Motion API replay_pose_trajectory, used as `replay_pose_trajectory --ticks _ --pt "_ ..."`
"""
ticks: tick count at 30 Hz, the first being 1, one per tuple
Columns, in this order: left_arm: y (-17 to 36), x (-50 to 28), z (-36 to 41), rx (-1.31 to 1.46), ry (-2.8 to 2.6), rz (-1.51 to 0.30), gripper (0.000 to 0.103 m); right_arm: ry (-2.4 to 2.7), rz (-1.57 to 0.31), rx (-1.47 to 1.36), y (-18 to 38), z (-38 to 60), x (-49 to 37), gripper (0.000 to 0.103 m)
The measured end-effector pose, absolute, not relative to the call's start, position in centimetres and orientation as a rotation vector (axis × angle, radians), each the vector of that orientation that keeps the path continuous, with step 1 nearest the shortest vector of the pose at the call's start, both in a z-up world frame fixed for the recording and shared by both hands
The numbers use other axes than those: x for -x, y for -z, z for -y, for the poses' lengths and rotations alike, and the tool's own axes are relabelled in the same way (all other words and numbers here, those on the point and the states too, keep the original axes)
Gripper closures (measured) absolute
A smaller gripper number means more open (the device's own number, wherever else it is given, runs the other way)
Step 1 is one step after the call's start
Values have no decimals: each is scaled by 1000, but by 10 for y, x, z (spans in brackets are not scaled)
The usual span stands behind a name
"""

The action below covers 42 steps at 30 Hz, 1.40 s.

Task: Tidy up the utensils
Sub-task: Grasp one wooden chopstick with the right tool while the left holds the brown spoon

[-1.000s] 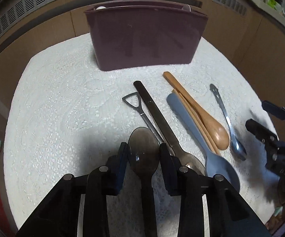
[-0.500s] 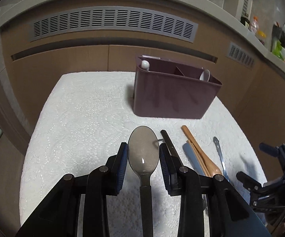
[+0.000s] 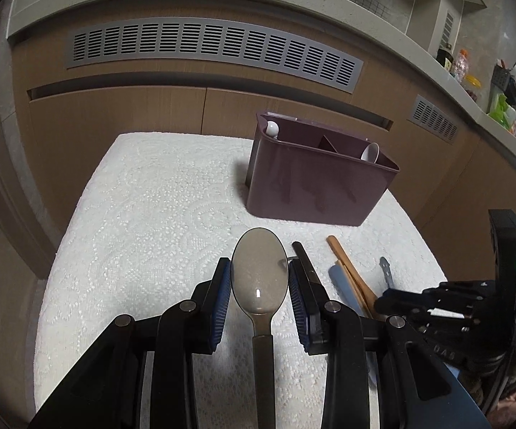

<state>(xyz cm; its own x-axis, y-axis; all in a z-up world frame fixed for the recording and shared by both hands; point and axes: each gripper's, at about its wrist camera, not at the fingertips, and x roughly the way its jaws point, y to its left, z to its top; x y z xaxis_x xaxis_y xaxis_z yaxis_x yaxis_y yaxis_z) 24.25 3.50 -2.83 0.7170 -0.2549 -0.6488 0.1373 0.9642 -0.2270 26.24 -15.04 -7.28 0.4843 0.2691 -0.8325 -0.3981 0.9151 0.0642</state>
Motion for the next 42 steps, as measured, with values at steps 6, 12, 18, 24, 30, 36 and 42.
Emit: replay_pose_trajectory --ticks 6,12,18,24,30,36,42 --pt "33 -243 -33 178 223 -752 70 -393 -1023 196 86 133 -267 97" --pt "36 -245 -35 190 222 -767 70 -359 -1050 191 91 127 -285 87" --pt "36 -239 -32 180 233 -771 70 -373 -1013 134 74 146 -267 94" --pt "26 -234 -23 168 246 -757 70 -360 -894 75 40 183 -241 94" --pt "15 -228 -11 142 252 -746 70 -356 -927 94 45 191 -249 91" --pt "12 -226 -9 126 248 -751 70 -320 -911 171 58 201 -231 91" --pt "14 -229 -9 126 256 -760 70 -347 -954 139 72 198 -238 91"
